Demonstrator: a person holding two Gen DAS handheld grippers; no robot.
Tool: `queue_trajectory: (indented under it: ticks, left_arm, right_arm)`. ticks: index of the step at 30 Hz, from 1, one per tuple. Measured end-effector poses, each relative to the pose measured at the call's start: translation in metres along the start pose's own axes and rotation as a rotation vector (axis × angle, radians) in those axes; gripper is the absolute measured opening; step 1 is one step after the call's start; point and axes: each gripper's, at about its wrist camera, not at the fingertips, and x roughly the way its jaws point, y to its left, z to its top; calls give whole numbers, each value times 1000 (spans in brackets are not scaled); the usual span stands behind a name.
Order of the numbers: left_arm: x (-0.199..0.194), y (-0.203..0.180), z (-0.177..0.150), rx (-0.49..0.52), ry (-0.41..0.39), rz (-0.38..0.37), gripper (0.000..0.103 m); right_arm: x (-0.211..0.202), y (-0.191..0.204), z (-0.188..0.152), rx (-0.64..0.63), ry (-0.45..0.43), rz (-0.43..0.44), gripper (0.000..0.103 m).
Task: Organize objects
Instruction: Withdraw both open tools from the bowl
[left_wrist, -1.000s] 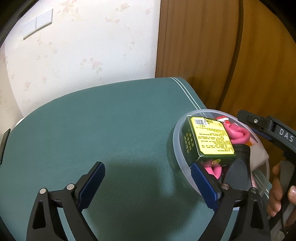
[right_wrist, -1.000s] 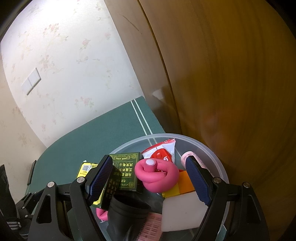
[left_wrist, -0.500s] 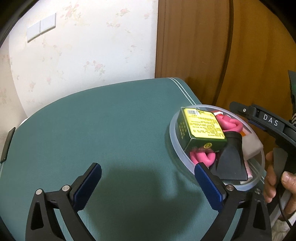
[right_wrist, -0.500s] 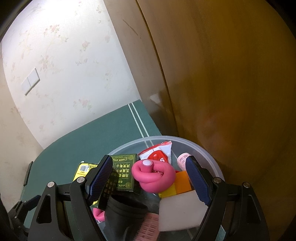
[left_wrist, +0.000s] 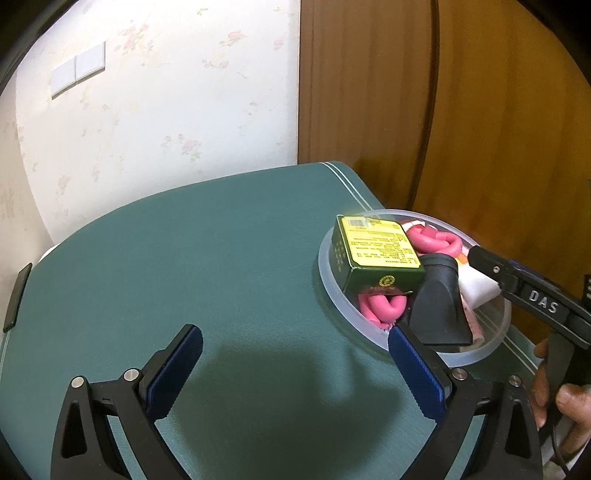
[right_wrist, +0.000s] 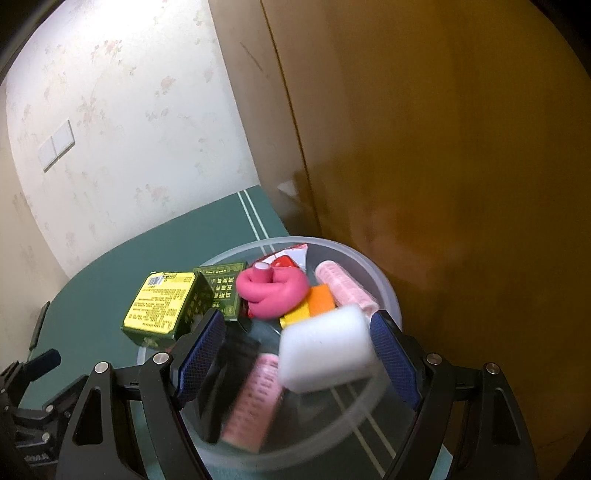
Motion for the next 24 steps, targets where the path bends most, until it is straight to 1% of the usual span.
queue_trajectory:
  ticks: [3,9,14,16,20,23,24]
  left_arm:
    - [-2,-3,-1,8,1,3,102]
    - [-4,-4,1,7,-4,0,102]
    - [-7,-12,0,27,-18,22,102]
    - [-9,-14,0,33,-26,29,102]
    - [-14,-18,0,43,-43,32,102]
    - [-16,-19,0,43,-49,36,102]
    - [-16,-19,0,42,-48,35,102]
  right_arm:
    - [3,2,-1,-22,13,9,82]
    - [14,9,-3,-114,54,19,83]
    - [31,17,1,-156,83,25,90]
    - [39,20,1,-162,91,25,91]
    - [56,20,12,-164,112,8,92]
    - [60,17,12,-157,130,-4,92]
    - [58,15,7,-155,133,-9,92]
